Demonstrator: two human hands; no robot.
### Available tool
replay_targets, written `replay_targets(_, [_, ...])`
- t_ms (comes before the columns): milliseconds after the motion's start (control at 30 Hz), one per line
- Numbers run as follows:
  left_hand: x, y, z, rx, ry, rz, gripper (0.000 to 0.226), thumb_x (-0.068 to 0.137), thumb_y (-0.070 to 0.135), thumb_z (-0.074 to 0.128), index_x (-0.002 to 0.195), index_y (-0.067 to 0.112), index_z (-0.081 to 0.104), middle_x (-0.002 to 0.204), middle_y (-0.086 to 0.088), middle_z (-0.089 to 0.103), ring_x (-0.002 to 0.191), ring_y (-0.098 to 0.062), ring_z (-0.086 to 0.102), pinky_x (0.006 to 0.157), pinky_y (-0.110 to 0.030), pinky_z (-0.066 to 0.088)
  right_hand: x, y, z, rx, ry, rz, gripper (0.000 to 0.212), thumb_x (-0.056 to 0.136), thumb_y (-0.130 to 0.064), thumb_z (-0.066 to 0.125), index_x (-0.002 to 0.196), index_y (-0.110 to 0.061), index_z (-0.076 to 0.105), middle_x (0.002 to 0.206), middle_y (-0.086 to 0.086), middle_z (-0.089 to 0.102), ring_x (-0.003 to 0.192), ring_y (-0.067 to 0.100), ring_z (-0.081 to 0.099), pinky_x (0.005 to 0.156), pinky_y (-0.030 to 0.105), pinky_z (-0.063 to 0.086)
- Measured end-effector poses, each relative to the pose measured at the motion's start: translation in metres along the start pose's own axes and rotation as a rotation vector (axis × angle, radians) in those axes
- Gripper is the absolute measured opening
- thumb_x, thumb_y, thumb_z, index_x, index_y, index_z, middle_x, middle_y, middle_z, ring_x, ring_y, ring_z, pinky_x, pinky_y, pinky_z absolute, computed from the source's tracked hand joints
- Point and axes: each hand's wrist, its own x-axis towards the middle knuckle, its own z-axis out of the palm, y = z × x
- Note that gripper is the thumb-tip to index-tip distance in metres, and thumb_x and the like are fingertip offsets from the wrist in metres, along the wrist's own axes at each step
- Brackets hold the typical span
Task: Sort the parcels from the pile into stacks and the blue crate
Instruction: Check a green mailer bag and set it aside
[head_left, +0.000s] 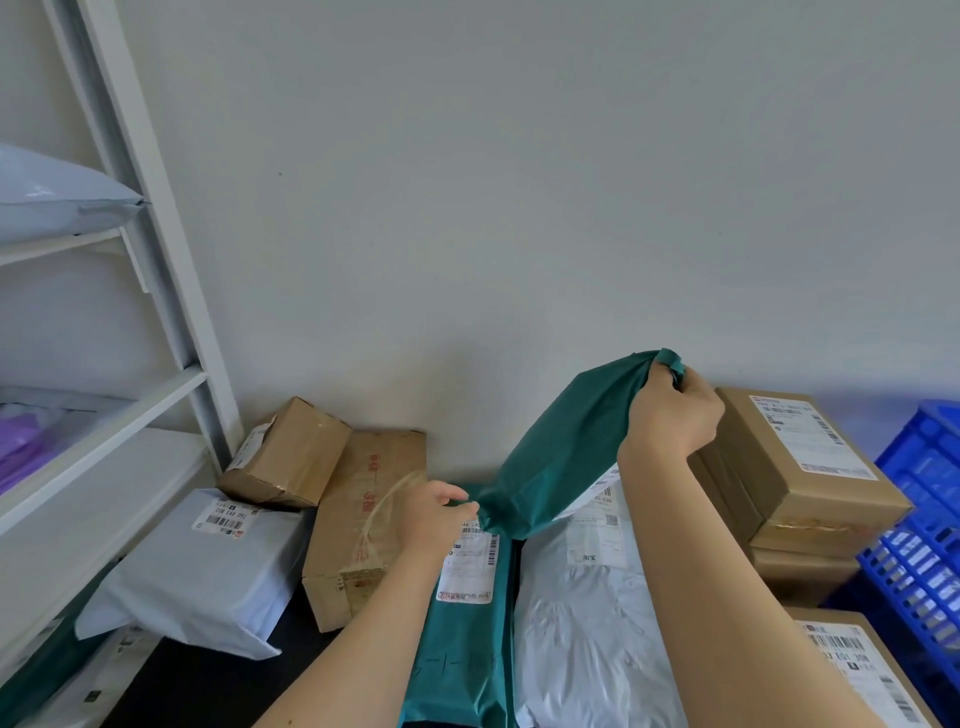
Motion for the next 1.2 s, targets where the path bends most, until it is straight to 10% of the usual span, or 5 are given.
replay_targets(333, [0.000,-0.007,0.004,0.109,0.107,0.155,0.007,0.085,0.008,0.067,0.084,0.014,0.070,0.084,0.006,0.065,0.083,-0.015,0.061,0.067,-0.019,0.040,0.008,0.005,-0.008,0.093,0.052,0.110,0.041,0.095,-0.014,0.053,0.056,-0.017,0.040,0.056,-0.002,0.040,0.053,0.012,0.030,0.058,0.028,0.030])
replay_targets(633, [0.009,0.008,-0.031,-0.441,0.262,-0.056,0.011,0.091,0.015,0.063,0.100,0.009,0.068,0.104,-0.006,0.068,0.098,-0.022,0.062,0.091,-0.034,0.049,0.018,0.027,-0.032,-0.082,0.117,0.140,0.030,0.097,-0.020,0.052,0.067,-0.016,0.053,0.061,-0.005,0.045,0.053,0.011,0.034,0.053,0.026,0.030])
replay_targets(800, [0.011,0.034,-0.054,-0.902,0.289,-0.158,0.010,0.092,0.007,0.061,0.083,0.010,0.059,0.084,-0.004,0.064,0.074,-0.014,0.063,0.057,-0.018,0.054,0.013,0.036,-0.038,-0.089,0.114,0.171,0.013,0.098,-0.016,0.052,0.090,-0.022,0.061,0.079,-0.004,0.057,0.073,0.015,0.052,0.068,0.027,0.042])
replay_targets(1000, [0.015,0.046,-0.058,-1.020,0.321,-0.185,0.013,0.095,0.013,0.057,0.083,0.011,0.060,0.085,-0.002,0.065,0.078,-0.014,0.064,0.064,-0.027,0.053,0.005,0.041,-0.027,-0.071,0.051,0.182,0.034,0.099,-0.019,0.051,0.065,-0.014,0.054,0.062,-0.003,0.047,0.054,0.009,0.039,0.054,0.024,0.034])
replay_targets(1200, [0.019,0.041,-0.066,-1.010,0.438,-0.167,0.019,0.094,0.011,0.059,0.075,0.011,0.062,0.082,-0.001,0.066,0.076,-0.013,0.064,0.059,-0.023,0.049,0.003,0.040,-0.023,-0.006,0.031,0.234,0.017,0.099,-0.018,0.051,0.085,-0.013,0.060,0.069,-0.006,0.052,0.063,0.008,0.046,0.072,0.028,0.044])
